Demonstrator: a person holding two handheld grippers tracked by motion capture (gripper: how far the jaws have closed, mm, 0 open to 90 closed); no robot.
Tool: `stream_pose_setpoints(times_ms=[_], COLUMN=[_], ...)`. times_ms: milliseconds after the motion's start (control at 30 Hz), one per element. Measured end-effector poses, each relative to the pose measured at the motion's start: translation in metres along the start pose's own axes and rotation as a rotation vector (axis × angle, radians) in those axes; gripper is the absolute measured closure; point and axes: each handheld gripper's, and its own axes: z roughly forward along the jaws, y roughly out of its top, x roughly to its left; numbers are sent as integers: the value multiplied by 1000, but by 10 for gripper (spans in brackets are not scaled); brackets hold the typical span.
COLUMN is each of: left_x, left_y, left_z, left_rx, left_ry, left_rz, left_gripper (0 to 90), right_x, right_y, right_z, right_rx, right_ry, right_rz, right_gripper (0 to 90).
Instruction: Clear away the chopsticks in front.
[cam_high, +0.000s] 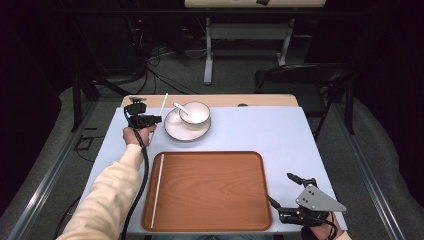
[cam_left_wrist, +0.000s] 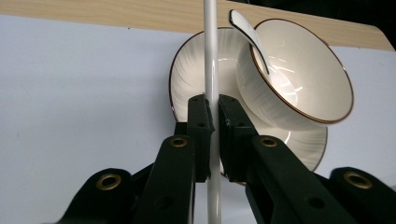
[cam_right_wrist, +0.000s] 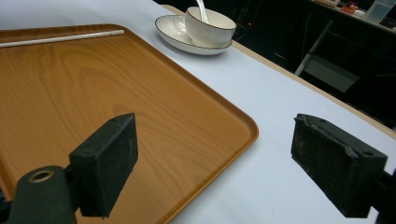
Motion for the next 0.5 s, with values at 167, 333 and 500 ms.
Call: stream_pose_setpoints(times_ms=[167,333,500], left_x=[-3,-9,-15], left_y=[-8,-18,-29], left_z=[-13,-26,-38], left_rx=[-5,-15,-34], left_ry=[-18,-44,-74], left_rz=[8,21,32], left_gripper=[841,841,841], right_x=[0,0,0], right_y=[0,0,0], right_z=[0,0,0], right_rx=[1,0,0], right_ry=[0,0,-1], right_rz=[-1,0,0], right_gripper=[142,142,142])
